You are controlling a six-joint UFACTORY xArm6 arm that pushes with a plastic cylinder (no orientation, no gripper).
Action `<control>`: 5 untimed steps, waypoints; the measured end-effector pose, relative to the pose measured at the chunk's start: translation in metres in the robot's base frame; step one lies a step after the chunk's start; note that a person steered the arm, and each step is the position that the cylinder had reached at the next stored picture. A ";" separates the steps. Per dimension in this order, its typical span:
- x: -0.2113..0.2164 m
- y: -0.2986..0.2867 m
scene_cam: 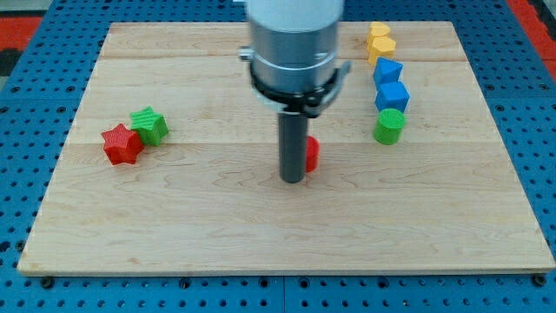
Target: Keep red circle below green circle
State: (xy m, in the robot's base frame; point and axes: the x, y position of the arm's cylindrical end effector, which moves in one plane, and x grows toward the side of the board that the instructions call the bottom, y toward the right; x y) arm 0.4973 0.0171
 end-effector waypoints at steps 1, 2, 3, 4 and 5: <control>-0.014 -0.065; -0.039 -0.011; -0.040 0.055; -0.040 0.075; -0.035 0.024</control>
State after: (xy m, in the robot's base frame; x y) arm 0.4623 0.0409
